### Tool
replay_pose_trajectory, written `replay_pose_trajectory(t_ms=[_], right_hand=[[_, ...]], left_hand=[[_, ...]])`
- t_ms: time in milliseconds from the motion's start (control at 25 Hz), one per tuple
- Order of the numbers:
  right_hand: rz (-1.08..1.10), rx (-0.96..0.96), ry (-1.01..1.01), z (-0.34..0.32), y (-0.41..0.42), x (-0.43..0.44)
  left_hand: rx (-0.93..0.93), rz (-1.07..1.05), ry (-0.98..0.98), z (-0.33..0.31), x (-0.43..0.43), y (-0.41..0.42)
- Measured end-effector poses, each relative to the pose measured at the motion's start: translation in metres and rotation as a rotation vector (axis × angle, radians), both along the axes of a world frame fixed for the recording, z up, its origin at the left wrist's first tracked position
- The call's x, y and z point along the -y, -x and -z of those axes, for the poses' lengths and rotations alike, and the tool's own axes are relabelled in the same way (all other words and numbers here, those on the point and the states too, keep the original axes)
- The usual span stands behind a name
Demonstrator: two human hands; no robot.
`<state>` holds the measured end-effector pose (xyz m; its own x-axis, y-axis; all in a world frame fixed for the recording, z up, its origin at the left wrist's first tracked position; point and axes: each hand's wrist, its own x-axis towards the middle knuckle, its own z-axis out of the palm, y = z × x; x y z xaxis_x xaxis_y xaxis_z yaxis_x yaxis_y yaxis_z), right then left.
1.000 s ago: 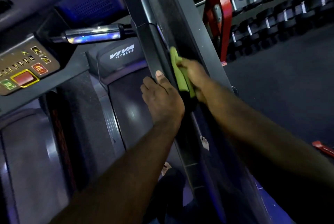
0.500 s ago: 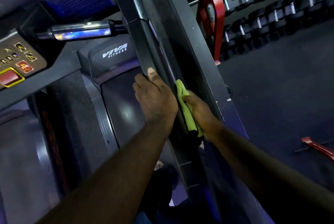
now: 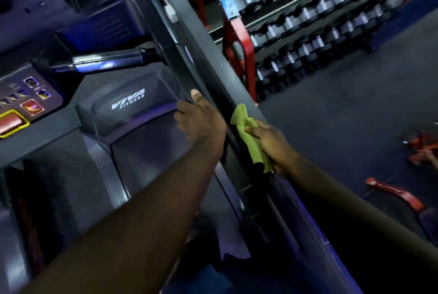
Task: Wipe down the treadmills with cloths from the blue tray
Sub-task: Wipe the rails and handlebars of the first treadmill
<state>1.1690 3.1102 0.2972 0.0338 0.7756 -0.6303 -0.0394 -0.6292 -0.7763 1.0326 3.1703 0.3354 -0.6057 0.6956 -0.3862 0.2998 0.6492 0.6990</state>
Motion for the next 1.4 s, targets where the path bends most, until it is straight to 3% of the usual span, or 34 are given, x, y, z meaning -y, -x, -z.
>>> replay_pose_trajectory(t_ms=[120, 240, 320, 440, 600, 720, 800, 880, 960, 1040, 1120, 1200, 1280, 1400], right_hand=[[0.23, 0.008, -0.079, -0.044, -0.007, 0.011], [0.363, -0.094, -0.236, -0.117, -0.002, 0.004], [0.403, -0.284, -0.316, -0.164, 0.013, 0.002], [0.441, -0.506, -0.312, -0.206, 0.045, 0.005], [0.431, -0.573, -0.355, -0.238, 0.079, 0.015], [0.248, -0.196, -0.386, -0.24, 0.101, 0.015], [0.382, 0.091, -0.39, -0.233, 0.117, 0.008], [0.452, 0.21, -0.45, -0.225, 0.143, 0.001], [0.227, 0.401, -0.564, -0.214, 0.185, -0.002], [-0.1, 0.433, -0.602, -0.204, 0.215, -0.003], [-0.198, 0.346, -0.662, -0.189, 0.222, -0.019], [-0.197, 0.448, -0.797, -0.175, 0.216, -0.043], [-0.284, 0.652, -0.932, -0.159, 0.213, -0.071], [-0.363, 0.637, -0.857, -0.142, 0.219, -0.108]], left_hand=[[0.071, 0.142, 0.139, -0.02, -0.002, 0.018], [0.102, 0.347, 0.016, -0.06, -0.009, 0.039], [0.394, 0.46, -0.149, -0.099, -0.015, 0.055], [0.866, 0.595, -0.194, -0.158, -0.011, 0.084], [0.716, 0.643, -0.316, -0.195, -0.007, 0.136], [0.719, 0.667, -0.363, -0.197, -0.004, 0.169], [0.729, 0.661, -0.396, -0.192, 0.002, 0.186], [0.719, 0.628, -0.447, -0.182, 0.006, 0.193], [0.781, 0.614, -0.434, -0.177, 0.008, 0.197], [0.854, 0.637, -0.384, -0.17, 0.004, 0.202], [0.716, 0.596, -0.366, -0.164, -0.016, 0.216], [0.634, 0.515, -0.322, -0.155, -0.04, 0.231], [0.789, 0.427, -0.279, -0.153, -0.06, 0.234], [0.927, 0.381, -0.163, -0.155, -0.093, 0.224]])
